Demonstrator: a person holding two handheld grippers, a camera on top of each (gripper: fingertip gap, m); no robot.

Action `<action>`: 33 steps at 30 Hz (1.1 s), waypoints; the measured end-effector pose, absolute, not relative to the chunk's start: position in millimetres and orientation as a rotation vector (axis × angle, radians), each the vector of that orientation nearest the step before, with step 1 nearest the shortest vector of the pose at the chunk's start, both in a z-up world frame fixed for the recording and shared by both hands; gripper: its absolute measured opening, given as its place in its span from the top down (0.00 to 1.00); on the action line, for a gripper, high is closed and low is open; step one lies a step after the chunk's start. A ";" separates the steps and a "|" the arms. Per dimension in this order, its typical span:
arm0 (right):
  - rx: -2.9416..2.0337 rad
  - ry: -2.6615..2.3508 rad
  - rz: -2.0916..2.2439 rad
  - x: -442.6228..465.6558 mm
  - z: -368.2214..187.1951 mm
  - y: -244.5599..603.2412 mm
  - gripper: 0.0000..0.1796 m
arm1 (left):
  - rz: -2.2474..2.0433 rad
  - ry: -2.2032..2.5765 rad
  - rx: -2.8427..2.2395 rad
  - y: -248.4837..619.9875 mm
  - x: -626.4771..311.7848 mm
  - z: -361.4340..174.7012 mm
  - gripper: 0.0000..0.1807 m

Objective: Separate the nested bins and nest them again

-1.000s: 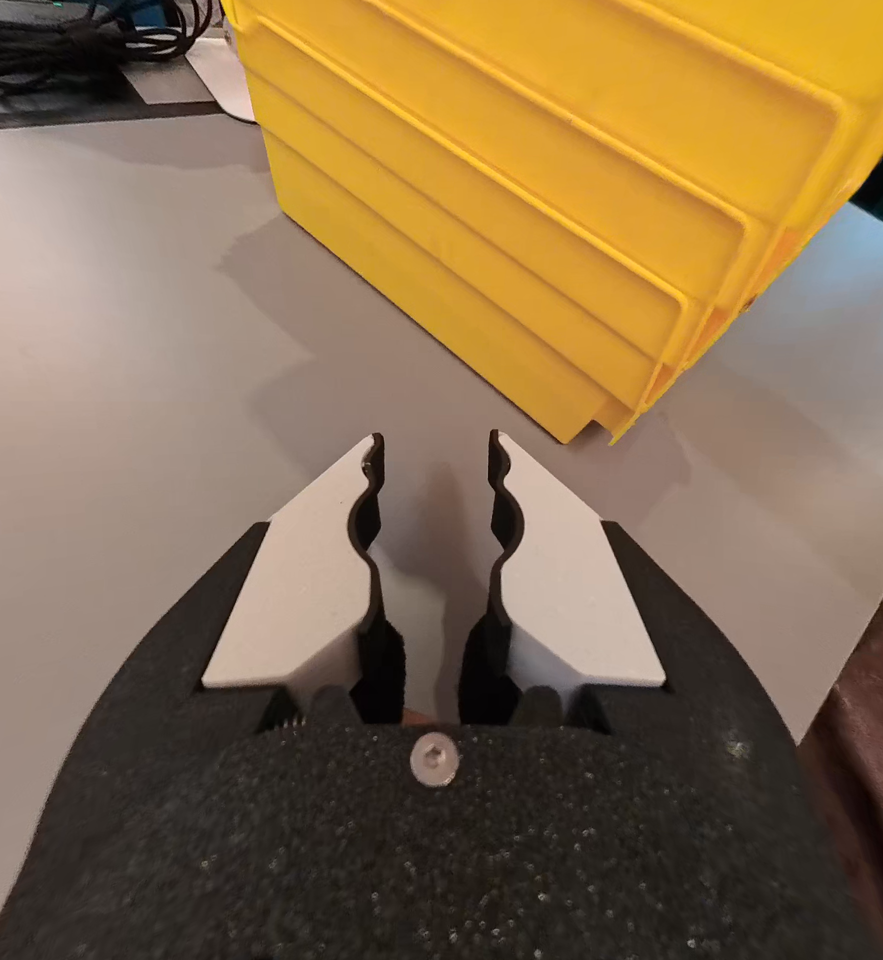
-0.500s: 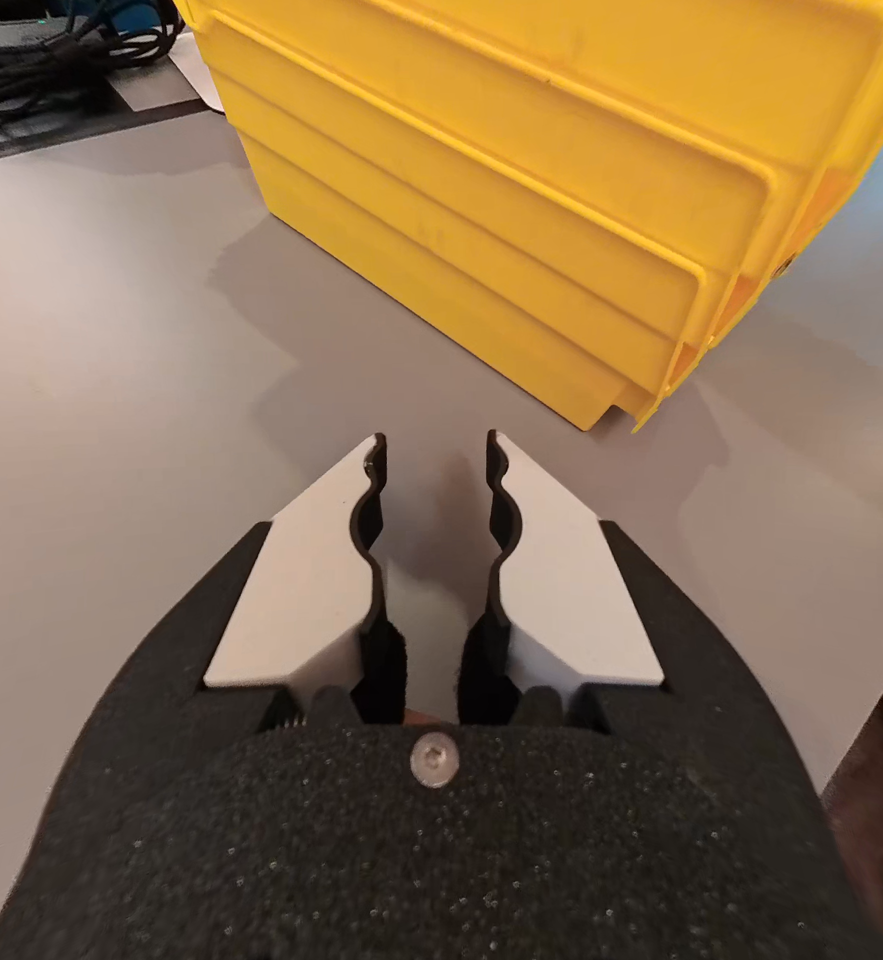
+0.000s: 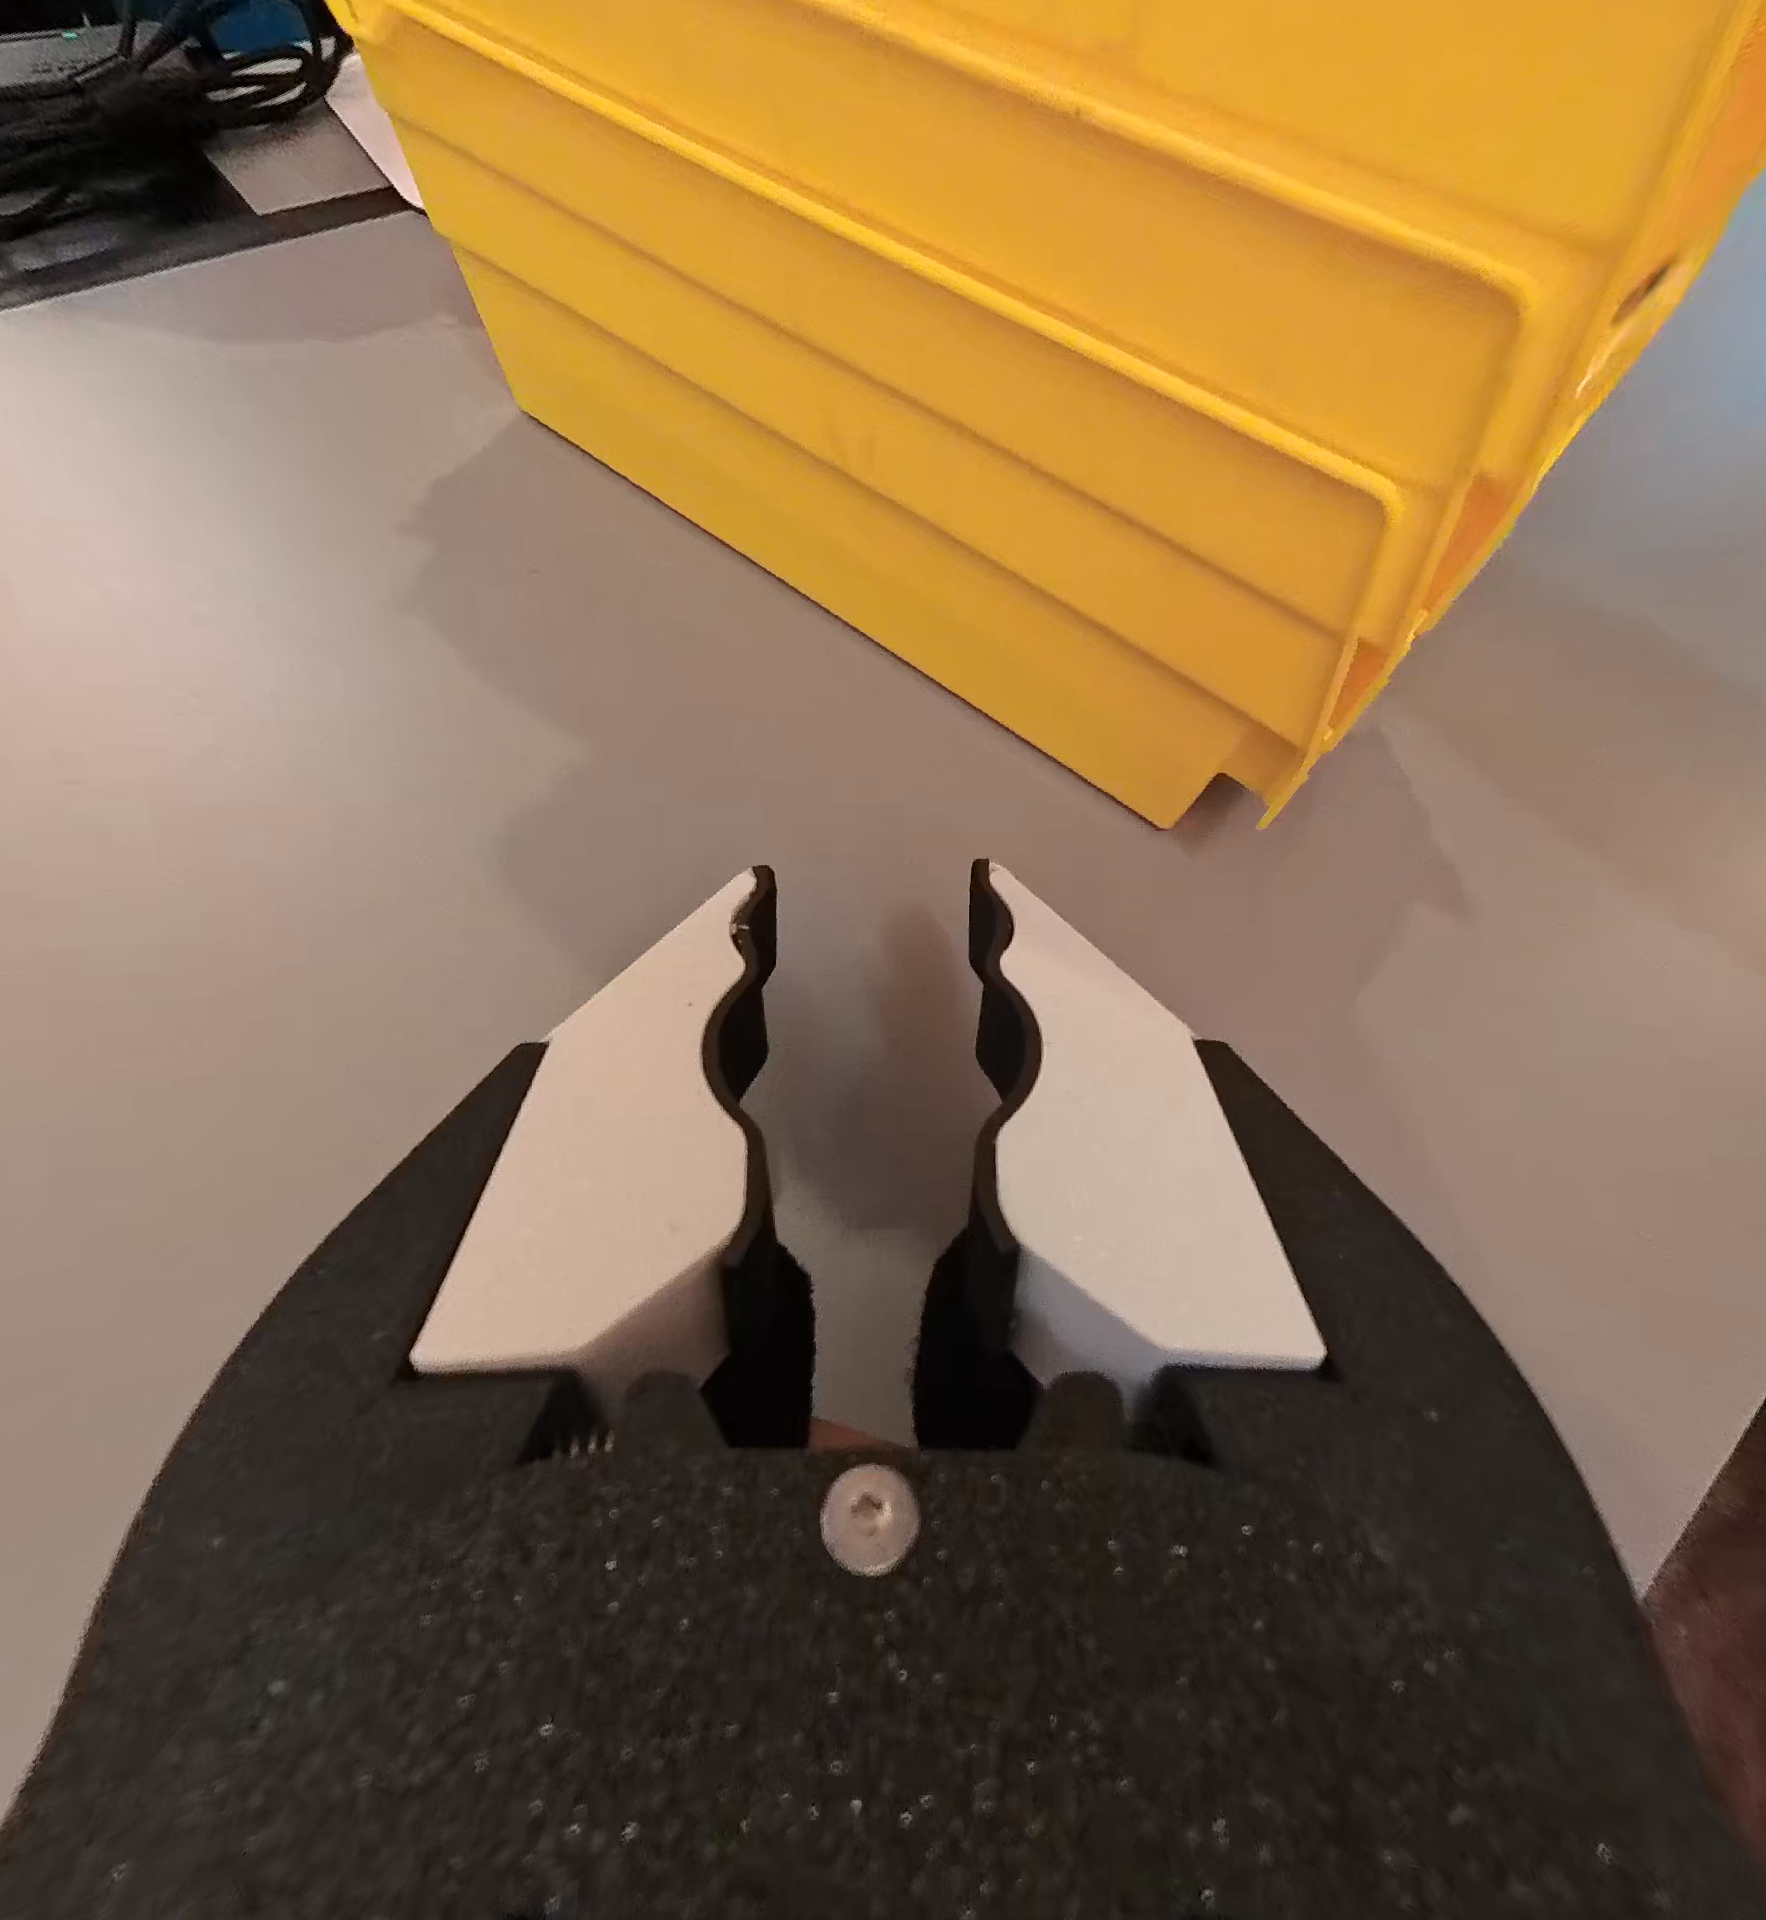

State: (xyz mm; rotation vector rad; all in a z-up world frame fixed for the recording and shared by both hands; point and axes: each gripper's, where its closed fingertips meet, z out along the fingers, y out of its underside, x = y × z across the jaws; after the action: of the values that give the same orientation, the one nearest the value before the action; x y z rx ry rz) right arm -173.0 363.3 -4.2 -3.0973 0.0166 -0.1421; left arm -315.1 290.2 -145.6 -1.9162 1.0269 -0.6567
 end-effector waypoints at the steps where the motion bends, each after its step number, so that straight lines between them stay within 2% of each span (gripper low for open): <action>1: -3.090 0.020 -0.138 -172.2 0.8 363.9 0.41 | -0.653 1.030 -1.915 290.0 -315.0 -145.8 0.81; 10: -3.010 0.019 -0.181 -146.8 70.1 361.9 0.43 | -0.638 1.042 -1.917 289.4 -314.2 -148.0 0.81; 19: -2.954 0.212 -0.261 -43.4 113.8 330.0 0.43 | -0.622 1.056 -1.918 287.1 -315.4 -149.4 0.81; 25: -2.964 0.377 -0.271 51.2 79.3 303.1 0.42 | -0.618 1.061 -1.919 285.5 -316.9 -150.3 0.81; 33: -3.014 0.557 -0.276 155.5 -25.9 265.5 0.42 | -0.614 1.073 -1.930 286.1 -315.9 -153.7 0.81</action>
State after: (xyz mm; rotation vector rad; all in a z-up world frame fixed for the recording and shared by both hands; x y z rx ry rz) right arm 155.5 265.5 -25.9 -3.0139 0.5570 -0.2762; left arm -315.9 286.1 -153.7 -1.9302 1.0726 -0.6143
